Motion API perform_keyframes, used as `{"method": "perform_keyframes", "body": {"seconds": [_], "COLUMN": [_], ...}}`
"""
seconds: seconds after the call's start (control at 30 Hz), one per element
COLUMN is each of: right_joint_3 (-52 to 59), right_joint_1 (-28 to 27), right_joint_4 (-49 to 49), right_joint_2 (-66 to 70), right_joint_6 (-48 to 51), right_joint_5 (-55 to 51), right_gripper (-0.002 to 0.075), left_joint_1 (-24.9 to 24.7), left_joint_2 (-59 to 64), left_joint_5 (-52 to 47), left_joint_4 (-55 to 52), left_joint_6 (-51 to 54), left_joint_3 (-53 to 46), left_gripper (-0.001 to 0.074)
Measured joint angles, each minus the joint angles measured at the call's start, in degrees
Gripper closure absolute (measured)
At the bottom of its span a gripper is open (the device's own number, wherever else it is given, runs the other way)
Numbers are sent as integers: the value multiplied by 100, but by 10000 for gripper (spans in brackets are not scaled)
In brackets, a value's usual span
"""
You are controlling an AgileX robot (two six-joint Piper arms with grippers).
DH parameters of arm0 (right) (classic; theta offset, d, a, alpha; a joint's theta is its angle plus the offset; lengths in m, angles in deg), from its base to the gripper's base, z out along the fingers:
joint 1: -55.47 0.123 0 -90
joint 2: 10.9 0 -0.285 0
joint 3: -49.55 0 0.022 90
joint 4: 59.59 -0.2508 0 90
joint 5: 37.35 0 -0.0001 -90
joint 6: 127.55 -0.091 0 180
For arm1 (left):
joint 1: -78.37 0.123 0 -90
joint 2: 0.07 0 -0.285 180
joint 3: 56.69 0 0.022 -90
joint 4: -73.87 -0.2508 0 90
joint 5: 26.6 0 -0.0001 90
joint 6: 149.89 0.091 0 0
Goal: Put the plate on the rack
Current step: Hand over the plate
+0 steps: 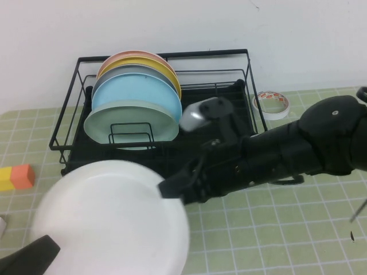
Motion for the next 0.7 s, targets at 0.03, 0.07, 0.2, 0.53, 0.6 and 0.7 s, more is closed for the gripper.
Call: {"method": "perform_keyframes", "body": {"seconds": [0.03,0.07,0.2,0.53,0.6,0.7], "right_joint_3": [0,0,0,22,34,58], "right_joint_1": [144,272,556,598,598,578], "right_joint_4": [14,14,14,-108,-350,-656], "right_joint_2": [-136,-257,-587,-847,-847,-847], "right_joint_6": [41,69,258,1228,1447,1639], "right_joint_5": [0,11,11,-38,-38,-64], "right_gripper": [714,714,714,708,707,695], "left_joint_1": [0,0,0,-13,-20,-25], "left_joint_2": [0,0,0,-11,-20,-20], "left_joint_5": [0,-5,-14,11,136,345], "left_joint_4": [12,12,-7,153,194,292], "left_joint_6": [49,101,278,1838,2244,3044], "left_joint_3": [0,0,0,11,11,11], "left_gripper": [167,162,167,626,626,624]}}
